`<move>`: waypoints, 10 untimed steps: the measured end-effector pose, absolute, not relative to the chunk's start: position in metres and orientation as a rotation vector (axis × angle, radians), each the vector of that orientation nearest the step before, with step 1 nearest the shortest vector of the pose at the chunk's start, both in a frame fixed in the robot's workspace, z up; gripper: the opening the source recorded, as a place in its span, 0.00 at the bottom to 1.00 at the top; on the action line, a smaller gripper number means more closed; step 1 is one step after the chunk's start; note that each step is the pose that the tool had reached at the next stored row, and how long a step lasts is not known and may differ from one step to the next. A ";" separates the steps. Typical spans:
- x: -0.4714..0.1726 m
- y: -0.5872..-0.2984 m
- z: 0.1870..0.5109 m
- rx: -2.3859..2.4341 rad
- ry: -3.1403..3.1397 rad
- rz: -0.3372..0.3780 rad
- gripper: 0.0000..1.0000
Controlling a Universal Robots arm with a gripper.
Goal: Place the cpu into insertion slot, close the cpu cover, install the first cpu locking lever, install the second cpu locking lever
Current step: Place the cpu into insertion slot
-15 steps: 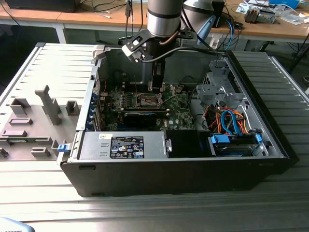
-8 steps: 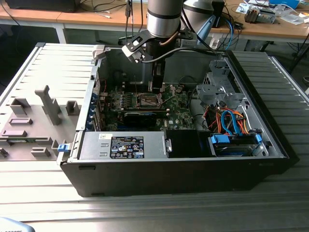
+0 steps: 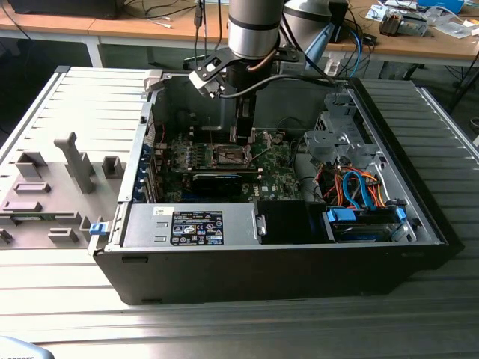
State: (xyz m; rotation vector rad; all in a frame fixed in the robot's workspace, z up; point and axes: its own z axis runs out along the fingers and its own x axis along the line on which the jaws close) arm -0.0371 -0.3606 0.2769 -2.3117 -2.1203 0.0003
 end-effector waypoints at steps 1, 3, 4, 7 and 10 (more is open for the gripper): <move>-0.037 -0.361 0.277 -2.312 -2.120 0.000 0.54; -0.037 -0.361 0.276 -2.312 -2.120 0.000 0.54; -0.037 -0.361 0.276 -2.312 -2.120 0.000 0.54; -0.037 -0.361 0.276 -2.312 -2.120 0.000 0.54; -0.037 -0.361 0.275 -2.312 -2.120 0.000 0.54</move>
